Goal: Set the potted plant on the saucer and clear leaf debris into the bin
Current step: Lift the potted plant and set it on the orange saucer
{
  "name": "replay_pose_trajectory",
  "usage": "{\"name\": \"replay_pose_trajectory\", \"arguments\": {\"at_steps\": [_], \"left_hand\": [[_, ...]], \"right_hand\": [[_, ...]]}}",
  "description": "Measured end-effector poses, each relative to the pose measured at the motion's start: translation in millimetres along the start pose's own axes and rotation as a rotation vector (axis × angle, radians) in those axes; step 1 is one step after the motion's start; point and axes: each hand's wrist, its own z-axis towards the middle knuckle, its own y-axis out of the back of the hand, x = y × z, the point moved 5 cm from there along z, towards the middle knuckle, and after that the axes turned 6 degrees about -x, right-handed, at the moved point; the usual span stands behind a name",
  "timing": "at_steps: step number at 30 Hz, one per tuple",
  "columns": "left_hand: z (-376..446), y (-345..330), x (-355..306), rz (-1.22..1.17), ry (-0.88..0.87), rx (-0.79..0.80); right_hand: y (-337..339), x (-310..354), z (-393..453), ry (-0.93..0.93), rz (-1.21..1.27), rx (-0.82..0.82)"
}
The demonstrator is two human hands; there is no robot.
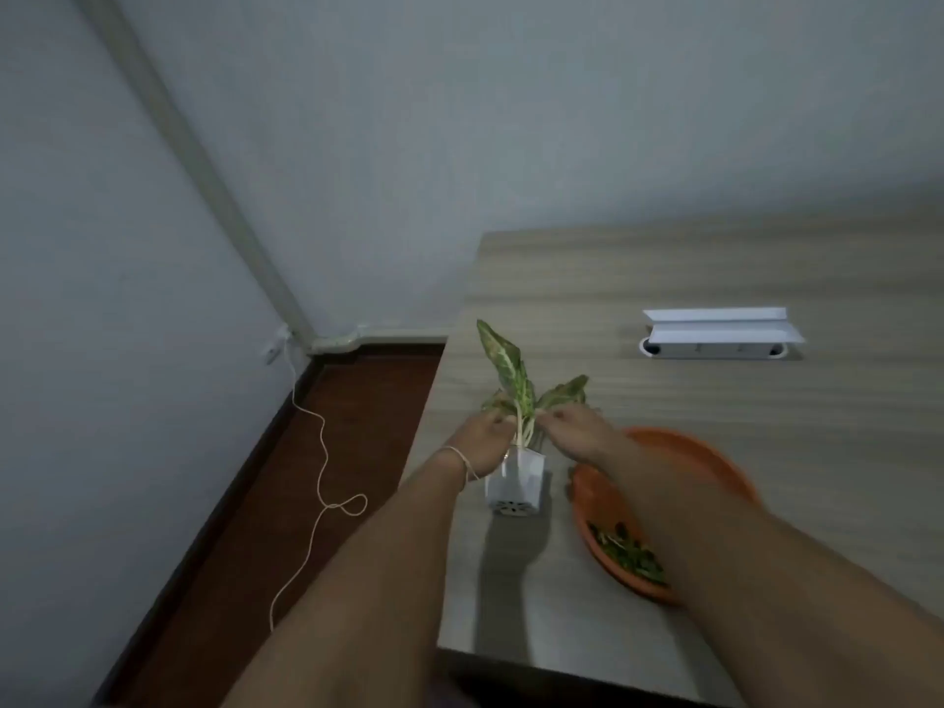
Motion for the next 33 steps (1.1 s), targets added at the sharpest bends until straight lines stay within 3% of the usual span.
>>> {"name": "replay_pose_trajectory", "arguments": {"at_steps": [6,12,18,25,33], "left_hand": [[16,-32,69,-0.127,0.292,-0.061],[39,-50,104,-0.196,0.364,-0.022],[48,-66,128,-0.309,0.274,0.001],[48,-64,139,-0.369,0.244,0.009],[54,-70,61,-0.432,0.114,-0.002]], "right_hand": [[-69,-55,27,-0.144,0.109,-0.029],[-105,-103,47,-0.194,0.212,-0.126],[-128,-124,56,-0.182,0.482,-0.141],[-117,-117,52,-0.212,0.595,-0.068],[-31,-108,41,-0.078,0.614,-0.105]]}}
